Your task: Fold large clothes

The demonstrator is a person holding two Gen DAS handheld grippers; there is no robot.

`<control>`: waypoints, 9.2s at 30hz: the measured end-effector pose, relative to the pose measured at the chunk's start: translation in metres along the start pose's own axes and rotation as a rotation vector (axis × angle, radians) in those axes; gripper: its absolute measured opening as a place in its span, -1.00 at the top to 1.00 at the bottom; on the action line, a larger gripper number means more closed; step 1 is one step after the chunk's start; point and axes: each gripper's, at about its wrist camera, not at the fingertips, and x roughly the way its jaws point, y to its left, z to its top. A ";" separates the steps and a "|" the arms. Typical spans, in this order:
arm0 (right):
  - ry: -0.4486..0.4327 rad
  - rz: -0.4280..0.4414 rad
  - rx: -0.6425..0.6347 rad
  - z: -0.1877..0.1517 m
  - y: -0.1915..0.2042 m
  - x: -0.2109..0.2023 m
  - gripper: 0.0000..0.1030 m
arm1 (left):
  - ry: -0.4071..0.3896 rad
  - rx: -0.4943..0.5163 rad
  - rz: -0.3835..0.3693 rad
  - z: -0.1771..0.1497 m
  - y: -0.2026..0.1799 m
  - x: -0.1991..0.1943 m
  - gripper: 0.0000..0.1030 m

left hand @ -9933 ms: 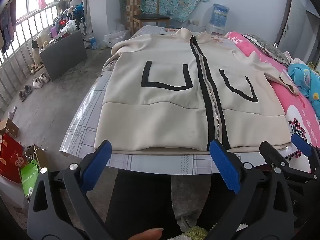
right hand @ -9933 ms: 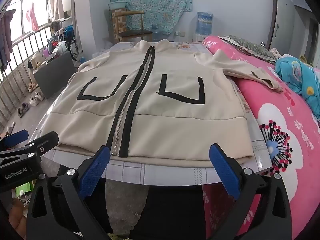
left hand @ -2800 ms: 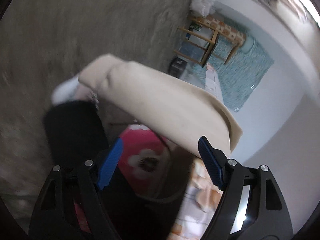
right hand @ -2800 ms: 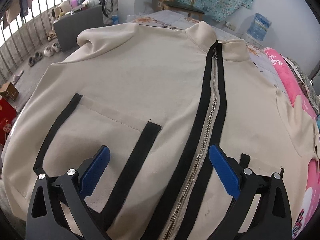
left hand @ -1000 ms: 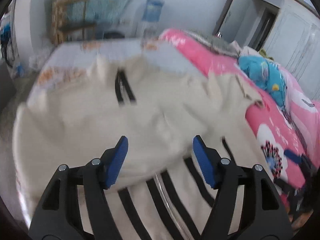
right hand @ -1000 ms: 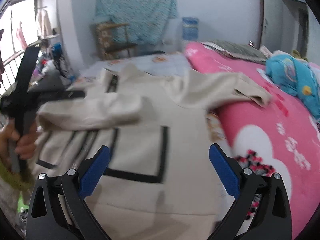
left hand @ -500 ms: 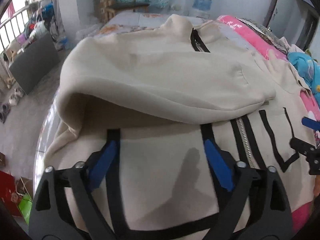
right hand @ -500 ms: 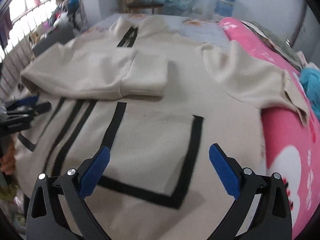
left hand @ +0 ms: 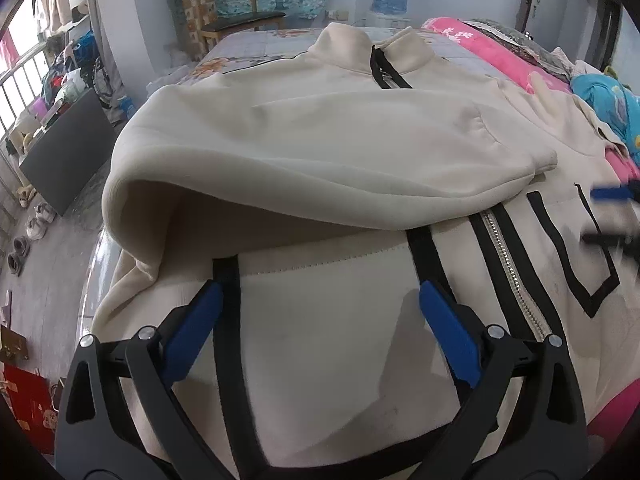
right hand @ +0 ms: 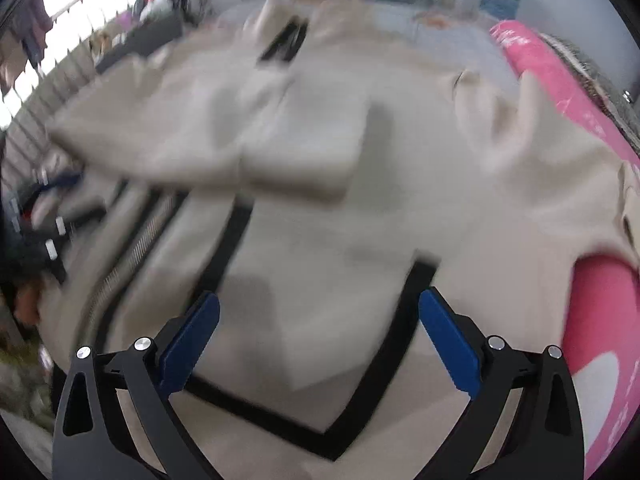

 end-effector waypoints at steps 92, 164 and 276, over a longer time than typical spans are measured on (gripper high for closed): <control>-0.131 -0.392 0.229 0.011 -0.244 -0.082 -0.31 | 0.050 -0.005 0.033 0.102 -0.024 0.077 -0.87; -0.213 0.238 0.450 0.039 -0.079 -0.029 -0.03 | 0.121 -0.363 -0.311 0.094 0.067 0.059 0.38; -0.201 -0.134 0.174 -0.131 0.054 -0.029 -0.88 | 0.023 -0.320 -0.111 -0.172 0.046 -0.090 0.42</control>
